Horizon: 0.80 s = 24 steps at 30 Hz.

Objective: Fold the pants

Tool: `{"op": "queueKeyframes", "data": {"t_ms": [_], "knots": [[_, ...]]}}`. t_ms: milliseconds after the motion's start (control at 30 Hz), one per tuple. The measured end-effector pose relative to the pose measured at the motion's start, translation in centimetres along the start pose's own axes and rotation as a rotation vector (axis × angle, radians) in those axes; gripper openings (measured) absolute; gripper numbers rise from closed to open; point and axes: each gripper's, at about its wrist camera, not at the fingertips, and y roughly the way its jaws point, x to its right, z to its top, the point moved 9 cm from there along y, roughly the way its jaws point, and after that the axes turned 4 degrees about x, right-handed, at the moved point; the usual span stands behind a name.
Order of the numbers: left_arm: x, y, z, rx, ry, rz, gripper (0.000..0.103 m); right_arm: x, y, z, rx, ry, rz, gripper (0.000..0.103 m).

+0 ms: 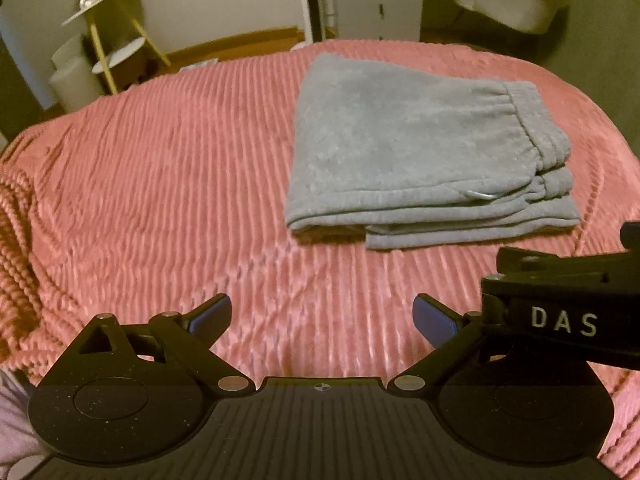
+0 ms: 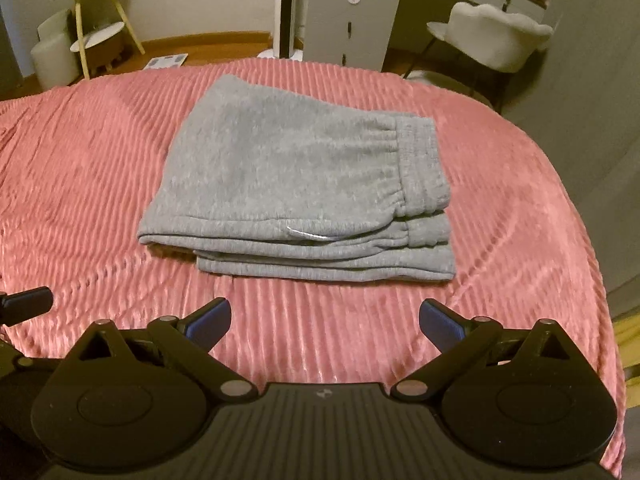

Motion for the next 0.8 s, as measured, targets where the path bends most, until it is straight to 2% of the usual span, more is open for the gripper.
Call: {"op": "queueKeyframes", "data": {"t_ms": [800], "knots": [[0.3, 0.5, 0.3, -0.021, 0.032, 0.002, 0.100, 1.2, 1.3, -0.7, -0.059, 0.066, -0.014, 0.100]]}}
